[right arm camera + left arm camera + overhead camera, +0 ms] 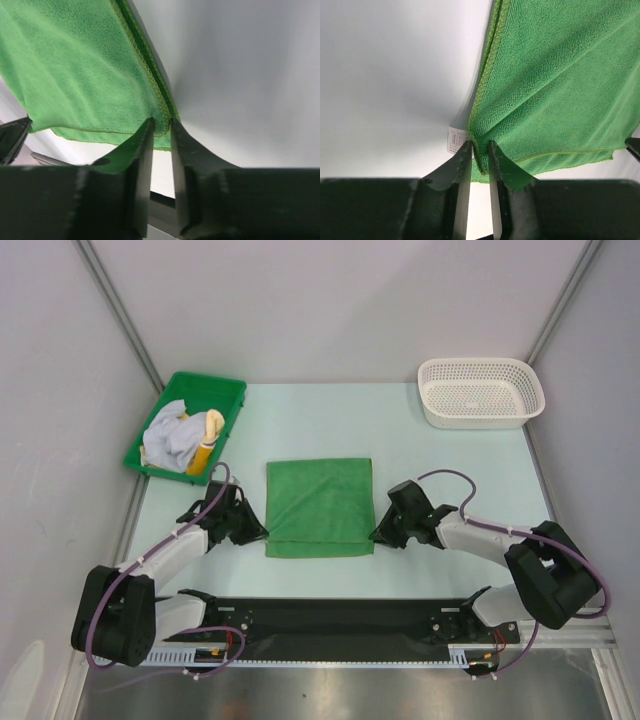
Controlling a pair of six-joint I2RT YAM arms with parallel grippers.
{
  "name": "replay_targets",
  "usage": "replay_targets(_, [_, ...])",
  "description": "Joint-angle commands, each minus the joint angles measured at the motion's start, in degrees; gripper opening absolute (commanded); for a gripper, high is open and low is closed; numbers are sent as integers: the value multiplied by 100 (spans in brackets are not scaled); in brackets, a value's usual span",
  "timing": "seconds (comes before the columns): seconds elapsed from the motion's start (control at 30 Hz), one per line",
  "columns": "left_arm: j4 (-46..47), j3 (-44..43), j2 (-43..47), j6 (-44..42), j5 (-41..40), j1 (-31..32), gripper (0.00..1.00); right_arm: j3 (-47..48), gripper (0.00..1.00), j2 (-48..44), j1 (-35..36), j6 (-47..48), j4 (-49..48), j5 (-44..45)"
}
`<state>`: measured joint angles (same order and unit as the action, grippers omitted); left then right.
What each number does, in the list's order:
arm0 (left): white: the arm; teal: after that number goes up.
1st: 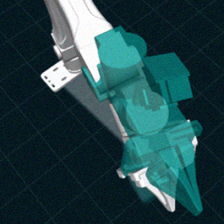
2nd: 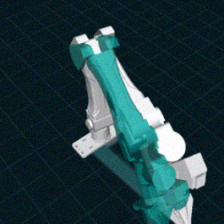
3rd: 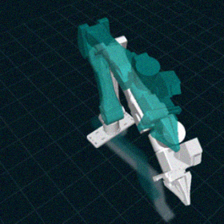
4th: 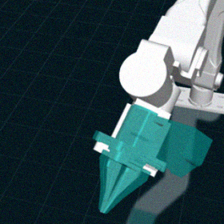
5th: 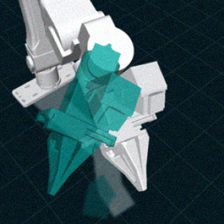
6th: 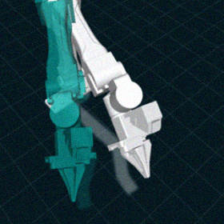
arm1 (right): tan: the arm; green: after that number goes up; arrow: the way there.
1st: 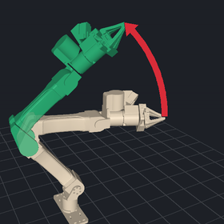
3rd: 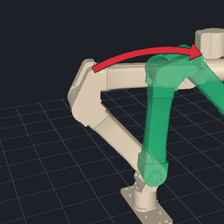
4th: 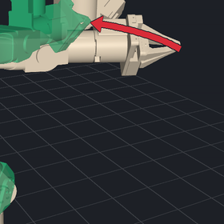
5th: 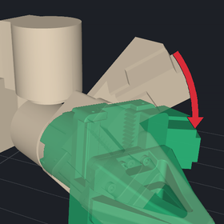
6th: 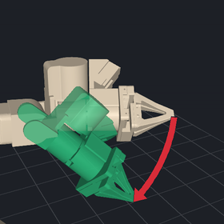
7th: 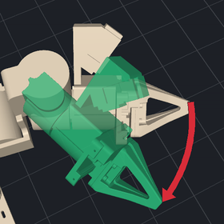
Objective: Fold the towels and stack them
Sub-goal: Fold the towel
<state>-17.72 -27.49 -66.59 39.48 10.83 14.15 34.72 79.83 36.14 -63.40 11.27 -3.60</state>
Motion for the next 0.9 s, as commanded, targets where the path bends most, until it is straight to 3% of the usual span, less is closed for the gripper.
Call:
replay_targets(0.0, [93, -38, 93, -37, -2, 53, 21, 43, 21, -152, 77, -77, -46, 306])
replay_targets(0.17, [58, -73, 155, -46, 33, 44, 0, 52, 15, -310, 95, -6, 68, 360])
replay_targets(0.3, [-12, -117, 181, -37, 68, 53, 0, 70, 2, -328, 104, 64, 86, 360])
replay_targets(0.7, [-838, -618, 875, 120, 59, 184, 0, 387, 0, -758, 147, 468, 578, 255])
replay_targets(0.87, [-647, 40, 1218, 331, 42, 290, 0, -227, 0, -969, 165, 601, 290, 88])
